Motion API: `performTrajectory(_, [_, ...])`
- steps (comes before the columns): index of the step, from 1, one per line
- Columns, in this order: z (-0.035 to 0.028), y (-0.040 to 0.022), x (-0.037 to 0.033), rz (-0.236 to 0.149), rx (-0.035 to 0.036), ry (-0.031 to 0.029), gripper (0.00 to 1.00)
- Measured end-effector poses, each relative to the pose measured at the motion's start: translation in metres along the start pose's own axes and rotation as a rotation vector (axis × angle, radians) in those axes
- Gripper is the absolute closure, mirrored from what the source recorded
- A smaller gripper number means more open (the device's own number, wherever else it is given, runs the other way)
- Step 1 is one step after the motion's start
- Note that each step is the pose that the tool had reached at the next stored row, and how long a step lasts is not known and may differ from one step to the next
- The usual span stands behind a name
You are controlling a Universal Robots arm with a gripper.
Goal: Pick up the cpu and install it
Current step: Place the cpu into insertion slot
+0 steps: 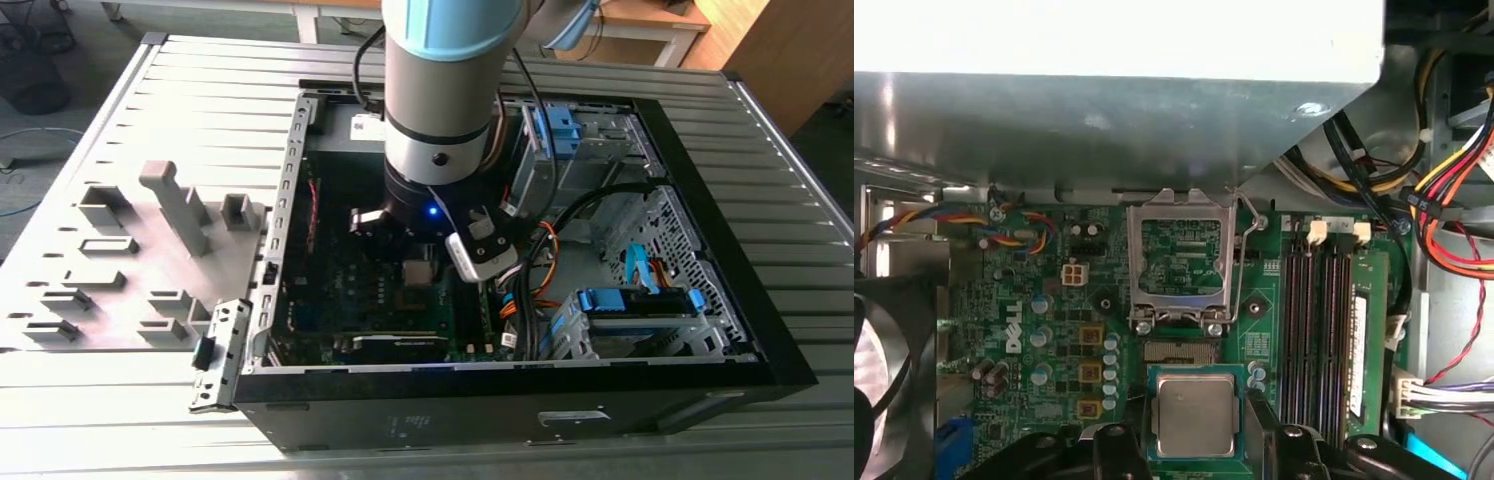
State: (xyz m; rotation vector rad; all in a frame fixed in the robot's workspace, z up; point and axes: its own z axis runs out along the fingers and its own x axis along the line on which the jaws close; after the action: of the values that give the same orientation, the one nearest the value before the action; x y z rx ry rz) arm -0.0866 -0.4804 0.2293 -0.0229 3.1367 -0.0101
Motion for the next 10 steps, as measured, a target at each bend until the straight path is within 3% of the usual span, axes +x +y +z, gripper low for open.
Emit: performTrajectory(10, [0.0107, -0.0056, 0.0016, 0.001, -0.0002, -0.0001, 0.53])
